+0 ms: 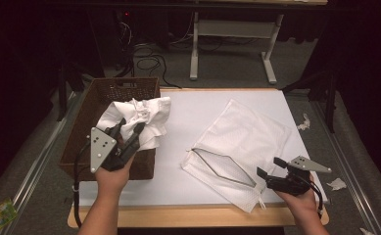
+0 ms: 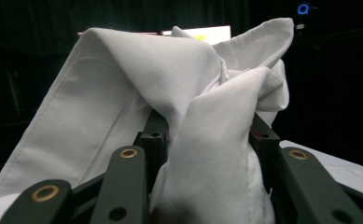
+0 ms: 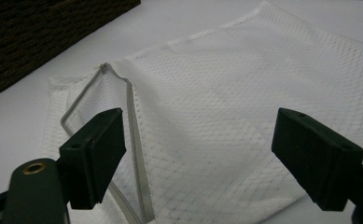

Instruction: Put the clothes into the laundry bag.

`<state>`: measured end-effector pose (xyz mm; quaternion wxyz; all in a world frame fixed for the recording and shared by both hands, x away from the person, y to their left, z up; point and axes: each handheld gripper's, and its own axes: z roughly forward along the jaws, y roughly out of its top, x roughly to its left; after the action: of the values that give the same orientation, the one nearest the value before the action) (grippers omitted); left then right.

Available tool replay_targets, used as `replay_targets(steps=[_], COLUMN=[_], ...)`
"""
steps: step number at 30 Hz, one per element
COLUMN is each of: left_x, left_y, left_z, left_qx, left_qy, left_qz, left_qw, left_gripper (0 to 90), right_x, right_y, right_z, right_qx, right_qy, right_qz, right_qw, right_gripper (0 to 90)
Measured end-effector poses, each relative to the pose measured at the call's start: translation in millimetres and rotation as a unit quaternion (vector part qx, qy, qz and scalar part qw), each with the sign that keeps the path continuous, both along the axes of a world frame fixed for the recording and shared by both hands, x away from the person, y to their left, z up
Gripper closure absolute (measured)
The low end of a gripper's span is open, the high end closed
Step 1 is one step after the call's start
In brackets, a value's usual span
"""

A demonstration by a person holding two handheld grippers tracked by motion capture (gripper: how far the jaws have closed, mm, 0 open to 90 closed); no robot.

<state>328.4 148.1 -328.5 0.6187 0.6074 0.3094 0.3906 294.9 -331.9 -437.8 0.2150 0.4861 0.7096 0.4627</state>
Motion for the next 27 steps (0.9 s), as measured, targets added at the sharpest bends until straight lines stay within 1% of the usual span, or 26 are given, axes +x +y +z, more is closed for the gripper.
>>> replay_targets(steps=[2, 6, 8, 11, 13, 15, 19, 20, 26, 27], left_x=[-2.4, -6.3, -8.3, -11.2, -13.1, -15.4, -20.6, -22.0, -29.7, -30.8], left_y=[-5.9, -15.5, -20.8, -28.2, -33.0, -39.3, -53.3, -56.2, -74.6, -77.6], left_z=[0.1, 0.6, 0.2, -0.5, -1.7, -3.8, -7.3, -8.1, -15.2, -16.7], left_qx=[0.0, -0.008, -0.009, -0.004, -0.007, -0.008, -0.001, 0.002, 0.002, 0.005], left_qy=[-0.001, 0.006, 0.007, 0.008, 0.01, 0.012, 0.016, 0.017, 0.024, 0.027], left_qz=[-0.011, -0.038, -0.047, -0.06, -0.069, -0.081, -0.104, -0.11, -0.143, -0.148], left_qw=[0.9999, 0.9992, 0.9988, 0.9982, 0.9975, 0.9966, 0.9944, 0.9938, 0.9895, 0.9887], left_gripper=[60.3, 60.3, 60.3, 60.3, 60.3, 60.3, 60.3, 60.3, 60.3, 60.4], right_x=[0.0, 0.0, 0.1, 0.1, -0.2, -0.2, 0.0, -0.2, 0.0, 0.0], right_y=[0.1, 0.8, 0.9, 1.0, 1.5, 1.8, 2.3, 2.4, 1.9, 2.1], right_z=[0.1, 0.1, -0.1, -0.1, 0.1, 0.0, -0.1, 0.0, -0.1, -0.1], right_qx=[0.0, -0.001, -0.003, -0.004, -0.003, -0.003, -0.006, -0.005, -0.005, -0.004], right_qy=[0.0, -0.001, -0.002, -0.002, 0.0, 0.0, -0.001, -0.001, -0.002, -0.001], right_qz=[0.0, 0.001, 0.004, 0.005, 0.003, 0.004, 0.006, 0.006, 0.006, 0.007], right_qw=[1.0, 1.0, 1.0, 1.0, 1.0, 1.0, 1.0, 1.0, 1.0, 1.0], right_gripper=[18.3, 18.2, 18.3, 18.2, 18.3, 18.3, 18.3, 18.3, 18.2, 18.3])
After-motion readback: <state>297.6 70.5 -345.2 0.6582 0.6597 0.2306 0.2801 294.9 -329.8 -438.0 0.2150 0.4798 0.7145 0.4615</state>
